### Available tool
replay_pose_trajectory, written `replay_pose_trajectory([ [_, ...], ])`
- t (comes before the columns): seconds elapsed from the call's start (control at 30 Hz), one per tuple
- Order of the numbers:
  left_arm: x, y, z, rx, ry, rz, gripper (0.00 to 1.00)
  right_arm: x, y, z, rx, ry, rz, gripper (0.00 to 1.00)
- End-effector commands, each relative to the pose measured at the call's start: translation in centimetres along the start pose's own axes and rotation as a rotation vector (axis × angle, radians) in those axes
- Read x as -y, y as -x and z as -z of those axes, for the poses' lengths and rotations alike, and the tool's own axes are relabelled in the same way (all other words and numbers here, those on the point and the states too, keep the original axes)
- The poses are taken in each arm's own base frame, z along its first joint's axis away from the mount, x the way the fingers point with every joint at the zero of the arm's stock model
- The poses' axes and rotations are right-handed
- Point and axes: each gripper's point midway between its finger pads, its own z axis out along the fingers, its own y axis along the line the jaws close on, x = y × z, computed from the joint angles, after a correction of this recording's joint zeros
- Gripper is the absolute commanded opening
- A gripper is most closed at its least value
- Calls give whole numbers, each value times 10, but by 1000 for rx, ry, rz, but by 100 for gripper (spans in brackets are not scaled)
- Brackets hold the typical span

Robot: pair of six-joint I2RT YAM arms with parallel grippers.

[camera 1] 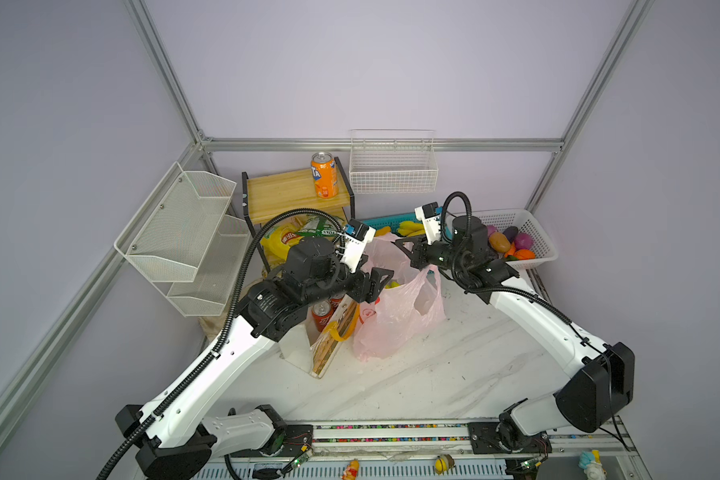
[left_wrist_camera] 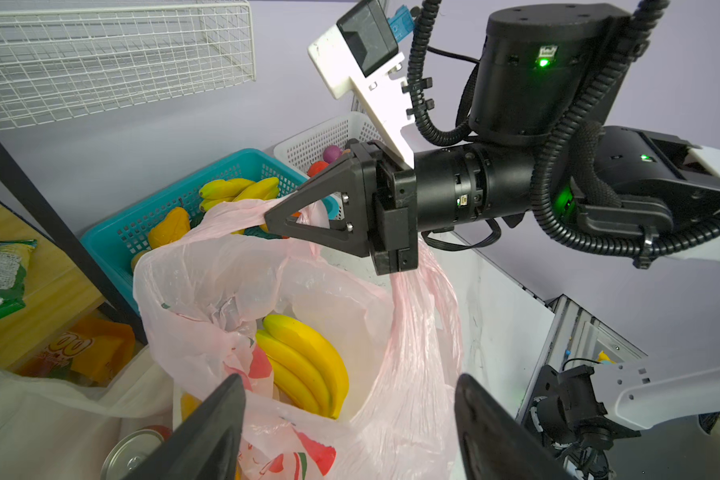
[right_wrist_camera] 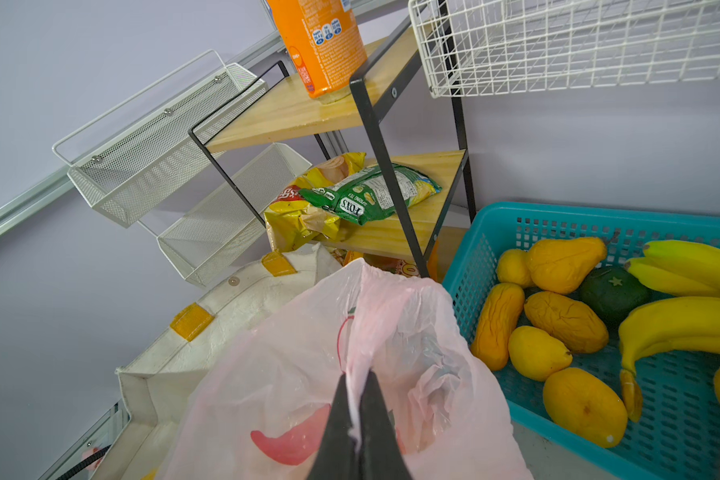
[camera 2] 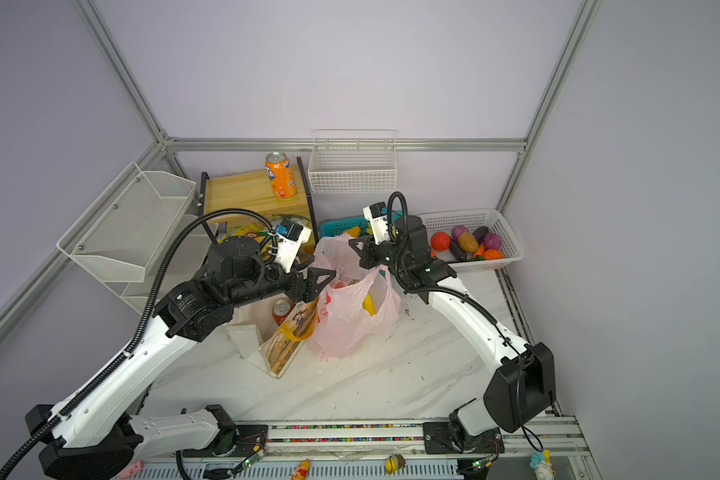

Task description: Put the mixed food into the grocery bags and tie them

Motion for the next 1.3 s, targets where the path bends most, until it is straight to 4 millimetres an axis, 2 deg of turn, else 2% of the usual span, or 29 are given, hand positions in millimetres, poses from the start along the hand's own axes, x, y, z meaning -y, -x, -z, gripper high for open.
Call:
replay_pose_trajectory([
  [0.0, 11, 33, 16, 83, -30, -61, 78, 1, 5, 1, 3, -12, 5, 0],
  [0.33, 25, 27, 6, 57, -108, -85, 78, 7, 4, -2, -8, -40, 19, 0],
  [0.53, 31, 17, -10, 14, -157, -81, 80, 8, 6, -5, -9, -40, 18, 0],
  [0.63, 41, 14, -23, -9, -195, -93, 80, 10, 7, -6, -7, -49, 16, 0],
  [0.9, 54, 12, -50, -6, -137, -190, 79, 12, 5, -9, -13, -53, 9, 0],
  [1.0, 53, 11, -54, -6, -80, -232, 79, 13, 5, -10, -13, -56, 9, 0],
  [1.03, 51, 0, -70, -40, -60, -245, 79, 12, 6, -9, -13, -55, 10, 0],
  [1.27, 44, -6, -93, -49, 97, -344, 74, 12, 7, -9, -11, -58, 10, 0],
])
